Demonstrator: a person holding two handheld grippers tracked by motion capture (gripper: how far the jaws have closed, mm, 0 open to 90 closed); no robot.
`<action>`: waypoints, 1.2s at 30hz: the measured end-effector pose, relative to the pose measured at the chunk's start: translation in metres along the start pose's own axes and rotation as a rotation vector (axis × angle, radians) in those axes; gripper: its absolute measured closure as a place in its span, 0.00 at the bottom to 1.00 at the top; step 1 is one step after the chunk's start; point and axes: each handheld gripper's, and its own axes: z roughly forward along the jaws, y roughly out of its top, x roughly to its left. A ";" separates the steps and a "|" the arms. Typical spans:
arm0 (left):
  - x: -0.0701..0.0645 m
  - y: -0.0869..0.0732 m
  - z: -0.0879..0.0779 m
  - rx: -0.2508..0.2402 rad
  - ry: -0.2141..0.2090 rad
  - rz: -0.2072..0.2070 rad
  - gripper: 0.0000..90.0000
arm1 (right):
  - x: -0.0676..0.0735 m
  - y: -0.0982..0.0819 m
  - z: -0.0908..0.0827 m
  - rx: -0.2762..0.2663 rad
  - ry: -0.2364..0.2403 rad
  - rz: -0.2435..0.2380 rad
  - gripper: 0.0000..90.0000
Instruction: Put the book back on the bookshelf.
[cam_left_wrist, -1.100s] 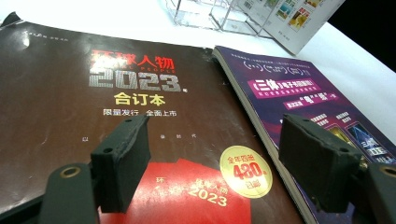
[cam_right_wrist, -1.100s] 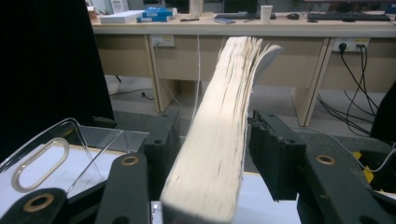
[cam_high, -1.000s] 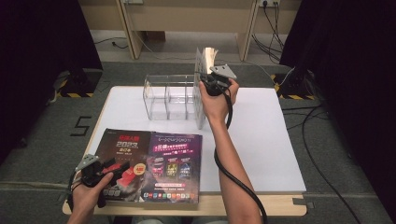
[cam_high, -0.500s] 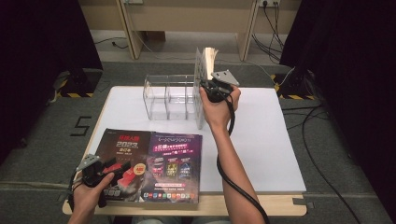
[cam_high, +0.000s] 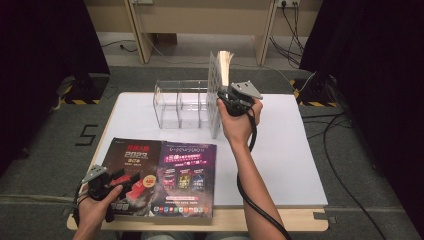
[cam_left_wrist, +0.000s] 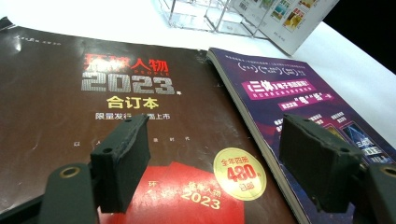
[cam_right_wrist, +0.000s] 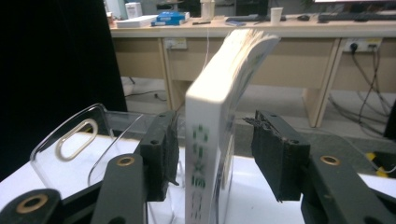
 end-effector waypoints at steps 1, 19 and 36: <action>0.000 0.000 0.000 0.000 -0.001 0.002 0.26 | -0.001 -0.002 -0.001 0.002 -0.002 -0.004 0.56; -0.006 0.008 0.003 -0.012 -0.015 0.011 0.27 | -0.009 -0.033 -0.024 0.086 0.055 0.000 0.57; -0.025 0.021 0.025 0.031 -0.067 0.044 0.28 | 0.004 -0.079 -0.029 0.222 0.115 0.015 0.59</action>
